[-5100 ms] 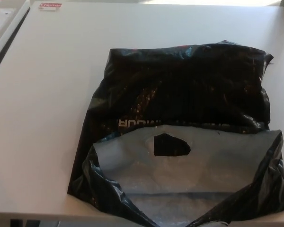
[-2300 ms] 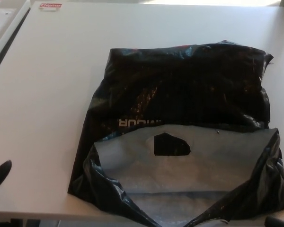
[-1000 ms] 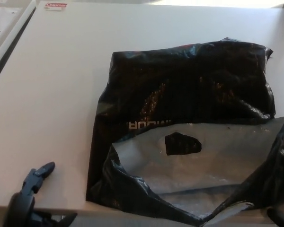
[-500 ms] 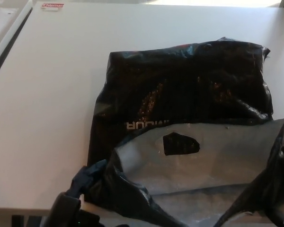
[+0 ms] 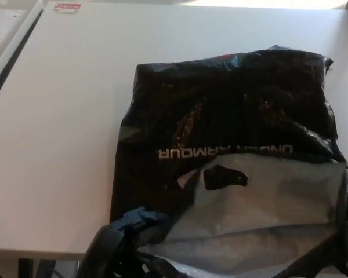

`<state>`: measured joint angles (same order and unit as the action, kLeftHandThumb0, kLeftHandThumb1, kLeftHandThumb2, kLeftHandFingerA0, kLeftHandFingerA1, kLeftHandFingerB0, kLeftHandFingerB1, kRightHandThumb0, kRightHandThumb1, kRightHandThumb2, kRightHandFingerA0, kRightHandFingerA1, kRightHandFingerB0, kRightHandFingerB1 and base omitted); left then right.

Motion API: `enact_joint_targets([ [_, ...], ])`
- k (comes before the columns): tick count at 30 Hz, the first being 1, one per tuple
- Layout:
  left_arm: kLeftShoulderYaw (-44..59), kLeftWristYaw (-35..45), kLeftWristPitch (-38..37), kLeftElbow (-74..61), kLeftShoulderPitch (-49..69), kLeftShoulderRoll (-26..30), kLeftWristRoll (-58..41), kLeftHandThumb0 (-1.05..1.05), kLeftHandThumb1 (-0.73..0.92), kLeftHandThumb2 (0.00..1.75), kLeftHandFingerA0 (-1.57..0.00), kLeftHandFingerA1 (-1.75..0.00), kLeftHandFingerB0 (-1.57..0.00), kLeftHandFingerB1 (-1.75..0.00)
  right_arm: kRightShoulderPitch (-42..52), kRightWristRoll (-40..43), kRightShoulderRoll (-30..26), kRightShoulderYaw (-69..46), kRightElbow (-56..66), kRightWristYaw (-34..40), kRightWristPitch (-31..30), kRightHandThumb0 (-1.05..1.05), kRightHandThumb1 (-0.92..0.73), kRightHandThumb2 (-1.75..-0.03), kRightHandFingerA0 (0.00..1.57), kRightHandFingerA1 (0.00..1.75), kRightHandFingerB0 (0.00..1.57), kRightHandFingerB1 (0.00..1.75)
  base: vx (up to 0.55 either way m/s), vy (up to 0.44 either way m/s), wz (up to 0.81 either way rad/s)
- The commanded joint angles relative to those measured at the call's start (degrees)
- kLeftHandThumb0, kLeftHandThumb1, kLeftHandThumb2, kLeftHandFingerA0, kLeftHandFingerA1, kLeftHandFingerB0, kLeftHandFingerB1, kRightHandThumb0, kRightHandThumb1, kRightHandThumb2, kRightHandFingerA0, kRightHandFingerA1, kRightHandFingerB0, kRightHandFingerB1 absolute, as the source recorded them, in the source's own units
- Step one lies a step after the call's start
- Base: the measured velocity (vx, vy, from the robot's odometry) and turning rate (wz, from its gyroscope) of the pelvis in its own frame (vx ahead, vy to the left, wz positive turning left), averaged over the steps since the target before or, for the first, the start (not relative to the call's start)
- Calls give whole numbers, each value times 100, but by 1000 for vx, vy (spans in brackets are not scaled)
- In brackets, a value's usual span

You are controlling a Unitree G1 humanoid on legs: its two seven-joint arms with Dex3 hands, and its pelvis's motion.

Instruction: A plastic bag is kept infront of the robot in the middle of the desk and the robot uses both its hands to grab it from the top and lifts it up and then releases it.

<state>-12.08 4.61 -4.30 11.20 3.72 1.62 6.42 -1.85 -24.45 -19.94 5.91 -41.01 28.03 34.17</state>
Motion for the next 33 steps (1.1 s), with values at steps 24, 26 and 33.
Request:
enact_joint_targets([
  [24,801,-351,735,1760,-1552,-691,-427,-34,64,59,-100,-175,-89,-153,1950,2754,864,500,4758,-2268,-1631,-46,-78,-62,113,175,87,170,-105,18,0],
  [26,436,47,842,321,-912,-708,-583,-35,66,59,-102,-175,-90,-151,1914,2864,747,453,5366,-2386,-1950,-45,-78,-63,114,175,88,168,34,-89,9],
  [33,-297,423,1136,-3149,-405,-325,-721,-29,65,66,-107,-175,-101,-148,1202,2731,557,308,6462,-2566,-2484,-47,-74,-65,120,166,97,147,33,-148,20],
])
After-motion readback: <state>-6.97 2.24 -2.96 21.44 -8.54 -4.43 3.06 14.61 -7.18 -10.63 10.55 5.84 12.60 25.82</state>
